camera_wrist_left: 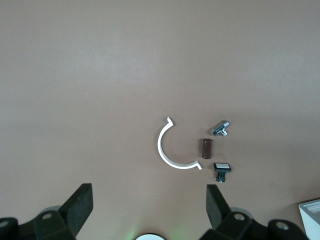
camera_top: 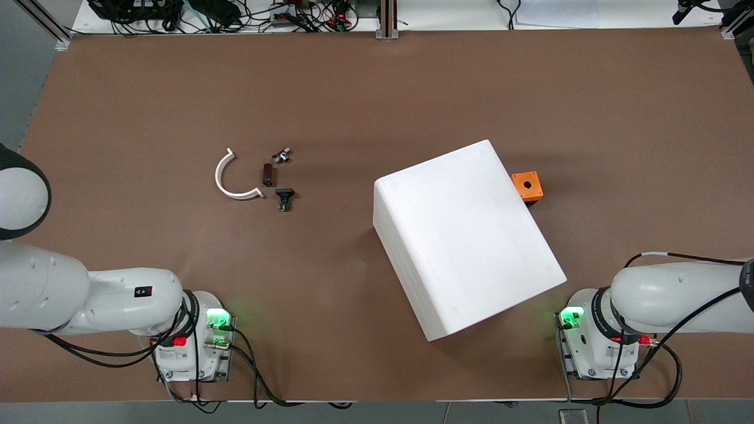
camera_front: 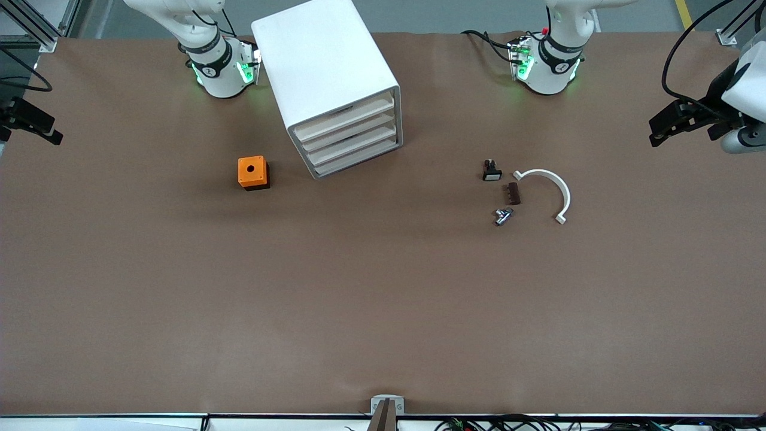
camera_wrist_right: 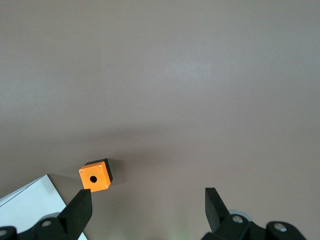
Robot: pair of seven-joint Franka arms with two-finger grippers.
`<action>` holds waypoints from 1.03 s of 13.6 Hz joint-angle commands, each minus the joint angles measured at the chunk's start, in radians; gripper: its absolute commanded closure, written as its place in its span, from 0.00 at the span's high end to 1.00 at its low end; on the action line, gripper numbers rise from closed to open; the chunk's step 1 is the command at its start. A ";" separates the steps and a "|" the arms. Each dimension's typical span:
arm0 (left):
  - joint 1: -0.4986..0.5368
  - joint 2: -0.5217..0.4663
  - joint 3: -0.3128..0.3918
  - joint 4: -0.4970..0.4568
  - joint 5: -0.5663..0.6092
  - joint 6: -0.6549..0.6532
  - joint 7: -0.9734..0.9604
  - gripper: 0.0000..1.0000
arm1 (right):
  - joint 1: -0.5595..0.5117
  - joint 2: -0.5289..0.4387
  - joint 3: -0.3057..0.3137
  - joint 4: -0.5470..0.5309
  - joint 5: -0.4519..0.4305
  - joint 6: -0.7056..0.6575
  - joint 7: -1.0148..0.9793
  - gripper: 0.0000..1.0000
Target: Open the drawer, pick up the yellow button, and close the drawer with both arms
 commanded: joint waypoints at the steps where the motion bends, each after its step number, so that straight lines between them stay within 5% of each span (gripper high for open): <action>1: 0.009 -0.005 -0.007 0.008 -0.006 -0.010 -0.008 1.00 | -0.003 -0.017 0.002 -0.016 -0.010 -0.001 0.009 1.00; 14: 0.000 0.025 -0.010 0.002 -0.008 -0.010 -0.011 1.00 | 0.023 -0.020 0.005 -0.018 0.001 0.007 0.009 1.00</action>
